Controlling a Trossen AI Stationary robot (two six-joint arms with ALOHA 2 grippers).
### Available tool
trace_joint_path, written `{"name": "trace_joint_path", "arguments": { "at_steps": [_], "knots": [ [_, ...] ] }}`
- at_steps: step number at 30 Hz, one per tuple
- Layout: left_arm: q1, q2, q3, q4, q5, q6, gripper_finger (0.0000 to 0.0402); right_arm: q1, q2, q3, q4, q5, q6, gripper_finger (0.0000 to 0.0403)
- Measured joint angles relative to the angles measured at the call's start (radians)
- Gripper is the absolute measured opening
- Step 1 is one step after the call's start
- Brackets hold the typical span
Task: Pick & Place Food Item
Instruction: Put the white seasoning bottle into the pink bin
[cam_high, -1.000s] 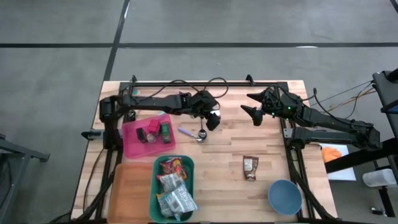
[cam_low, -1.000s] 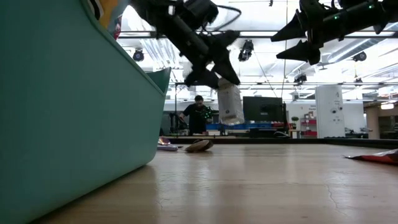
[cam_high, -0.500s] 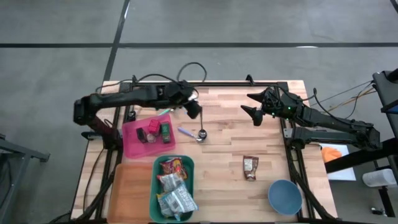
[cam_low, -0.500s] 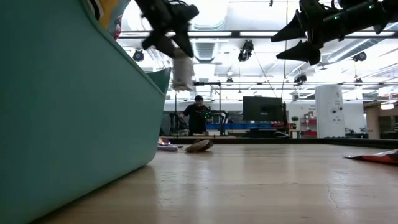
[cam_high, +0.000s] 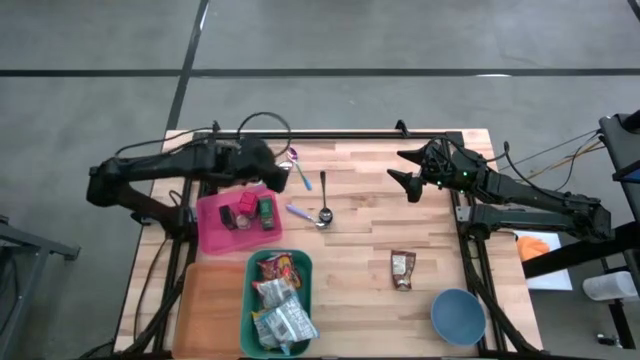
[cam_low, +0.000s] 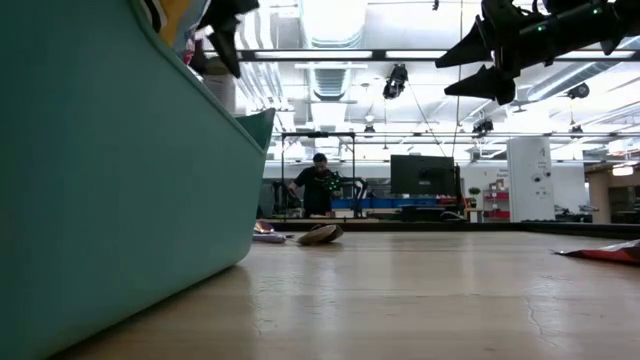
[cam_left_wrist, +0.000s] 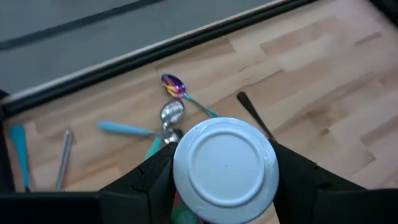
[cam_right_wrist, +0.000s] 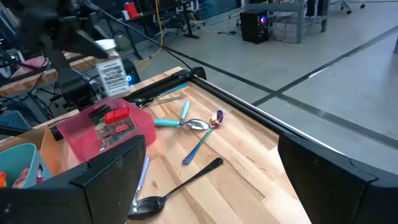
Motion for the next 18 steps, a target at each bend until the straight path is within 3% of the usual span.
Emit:
{"name": "trace_joint_path", "arguments": {
  "at_steps": [7,18],
  "knots": [
    [-0.154,-0.092,-0.153,0.002,-0.035,-0.221,0.0201,0.000,0.000,0.000,0.000,0.000,0.000,0.0364],
    [-0.408,-0.131,-0.311,0.014,-0.091,-0.327,0.0202,0.000,0.000,0.000,0.000,0.000,0.000,0.0364]
  ]
}}
